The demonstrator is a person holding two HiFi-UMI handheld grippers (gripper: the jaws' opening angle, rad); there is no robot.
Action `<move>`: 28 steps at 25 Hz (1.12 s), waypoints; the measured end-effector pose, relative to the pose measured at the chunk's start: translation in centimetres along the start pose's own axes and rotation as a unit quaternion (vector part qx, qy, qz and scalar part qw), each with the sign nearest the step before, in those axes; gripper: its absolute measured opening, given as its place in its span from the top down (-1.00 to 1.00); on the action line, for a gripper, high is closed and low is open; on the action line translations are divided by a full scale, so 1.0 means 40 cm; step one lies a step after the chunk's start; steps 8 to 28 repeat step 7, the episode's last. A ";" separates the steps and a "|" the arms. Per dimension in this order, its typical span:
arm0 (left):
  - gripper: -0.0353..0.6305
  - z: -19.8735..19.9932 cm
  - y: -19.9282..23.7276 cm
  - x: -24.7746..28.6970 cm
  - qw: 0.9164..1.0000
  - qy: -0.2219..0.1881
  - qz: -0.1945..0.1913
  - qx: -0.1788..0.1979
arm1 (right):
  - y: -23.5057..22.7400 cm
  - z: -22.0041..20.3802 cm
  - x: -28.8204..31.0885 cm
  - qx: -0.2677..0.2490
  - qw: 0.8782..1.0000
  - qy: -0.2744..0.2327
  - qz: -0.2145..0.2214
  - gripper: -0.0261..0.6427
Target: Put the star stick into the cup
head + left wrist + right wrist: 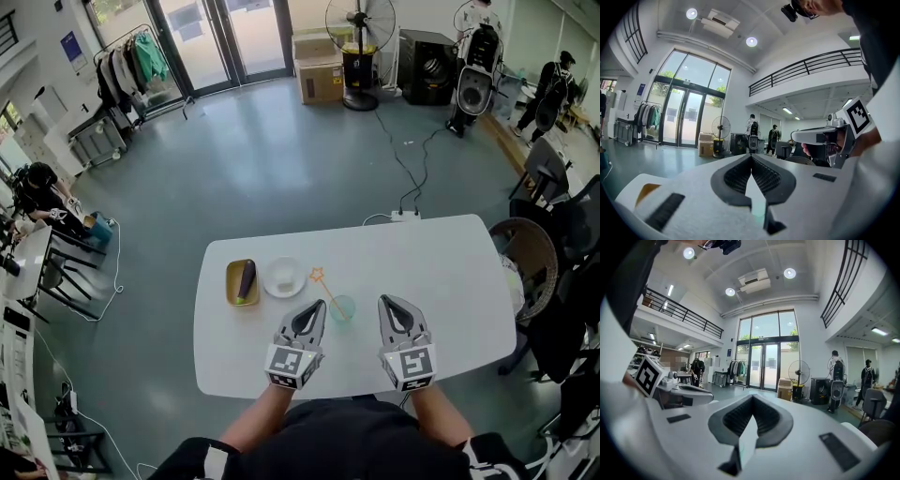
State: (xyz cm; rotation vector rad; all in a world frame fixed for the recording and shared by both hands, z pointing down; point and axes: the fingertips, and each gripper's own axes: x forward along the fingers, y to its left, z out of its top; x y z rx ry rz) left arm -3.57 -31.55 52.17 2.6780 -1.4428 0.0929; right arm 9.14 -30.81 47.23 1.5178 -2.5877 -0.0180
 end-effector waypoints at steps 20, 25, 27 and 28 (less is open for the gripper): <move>0.85 0.007 -0.006 0.008 1.000 -0.004 0.000 0.006 | -0.018 0.007 -0.008 0.009 1.000 -0.007 -0.005 0.91; 0.85 0.007 -0.006 0.008 1.000 -0.004 0.000 0.006 | -0.018 0.007 -0.008 0.009 1.000 -0.007 -0.005 0.91; 0.85 0.007 -0.006 0.008 1.000 -0.004 0.000 0.006 | -0.018 0.007 -0.008 0.009 1.000 -0.007 -0.005 0.91; 0.85 0.007 -0.006 0.008 1.000 -0.004 0.000 0.006 | -0.018 0.007 -0.008 0.009 1.000 -0.007 -0.005 0.91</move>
